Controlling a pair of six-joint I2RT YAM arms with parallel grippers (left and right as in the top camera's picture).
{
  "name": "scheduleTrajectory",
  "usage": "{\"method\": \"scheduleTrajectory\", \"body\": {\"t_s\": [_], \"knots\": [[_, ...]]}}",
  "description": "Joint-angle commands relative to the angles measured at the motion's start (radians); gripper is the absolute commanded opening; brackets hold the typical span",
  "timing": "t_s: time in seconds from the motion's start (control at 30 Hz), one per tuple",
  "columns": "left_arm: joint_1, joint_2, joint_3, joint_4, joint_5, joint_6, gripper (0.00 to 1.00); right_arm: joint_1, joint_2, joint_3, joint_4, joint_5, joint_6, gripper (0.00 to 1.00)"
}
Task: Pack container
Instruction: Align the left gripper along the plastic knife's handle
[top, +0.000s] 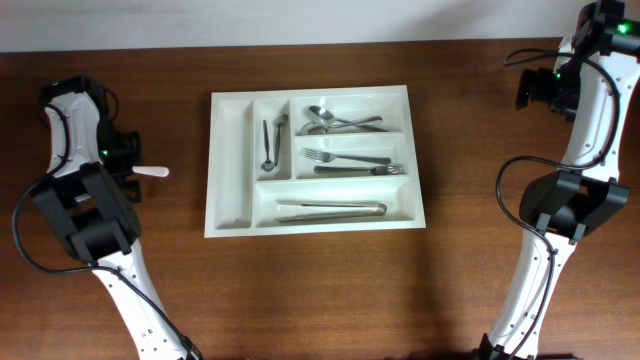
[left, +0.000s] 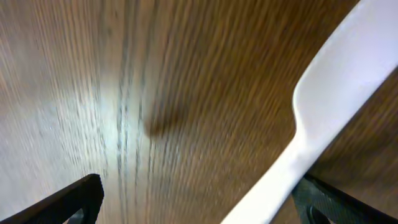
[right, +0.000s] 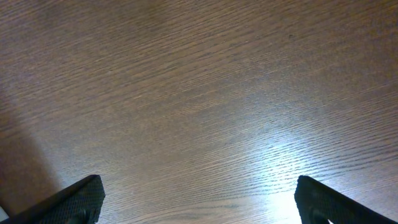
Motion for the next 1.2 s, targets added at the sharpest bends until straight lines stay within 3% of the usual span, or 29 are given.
{"method": "scheduleTrajectory", "body": {"t_s": [0.0,0.27,0.87,1.17], "knots": [[0.006,0.021,0.002,0.026,-0.076,0.119,0.99,-0.004,-0.023,-0.006,0.0,-0.006,-0.006,0.99],[0.006,0.021,0.002,0.147,-0.068,0.267,0.99,-0.004,-0.023,-0.006,0.0,-0.006,-0.006,0.99],[-0.015,0.022,0.0,0.132,-0.043,0.268,0.99,-0.004,-0.023,-0.006,0.0,-0.006,-0.006,0.99],[-0.019,0.022,-0.001,0.135,-0.051,0.335,0.99,-0.004,-0.023,-0.006,0.0,-0.006,-0.006,0.99]]}}
